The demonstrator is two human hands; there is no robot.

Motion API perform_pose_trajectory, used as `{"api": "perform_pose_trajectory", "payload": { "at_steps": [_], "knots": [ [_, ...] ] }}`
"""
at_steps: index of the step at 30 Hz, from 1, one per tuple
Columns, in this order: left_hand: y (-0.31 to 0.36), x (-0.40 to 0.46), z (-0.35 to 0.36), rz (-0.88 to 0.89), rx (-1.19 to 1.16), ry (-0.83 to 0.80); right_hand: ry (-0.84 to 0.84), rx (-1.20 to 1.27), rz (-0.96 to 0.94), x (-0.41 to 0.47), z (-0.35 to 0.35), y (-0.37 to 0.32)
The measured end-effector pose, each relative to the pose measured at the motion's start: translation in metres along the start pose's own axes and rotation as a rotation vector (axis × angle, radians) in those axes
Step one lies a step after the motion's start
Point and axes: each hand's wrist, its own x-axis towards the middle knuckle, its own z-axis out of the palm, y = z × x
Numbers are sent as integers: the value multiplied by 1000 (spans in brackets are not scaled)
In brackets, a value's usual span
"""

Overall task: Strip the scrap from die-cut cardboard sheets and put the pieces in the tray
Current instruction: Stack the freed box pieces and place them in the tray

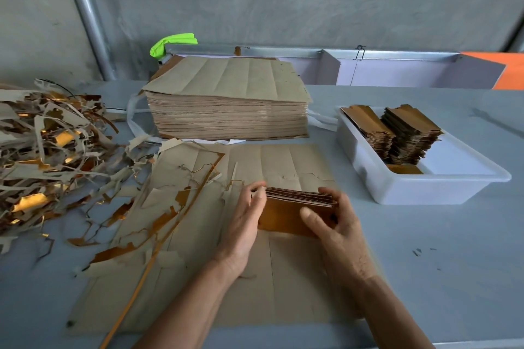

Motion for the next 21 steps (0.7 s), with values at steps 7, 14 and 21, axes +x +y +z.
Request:
{"api": "perform_pose_trajectory", "payload": {
  "at_steps": [7, 14, 21],
  "knots": [
    [4, -1, -13, -77, -110, 38, 75, 181, 130, 15, -6, 12],
    [19, 7, -9, 64, -32, 208, 67, 268, 134, 13, -5, 6],
    [26, 11, -16, -119, -118, 197, 70, 210, 160, 11, -7, 4]
  ]
}}
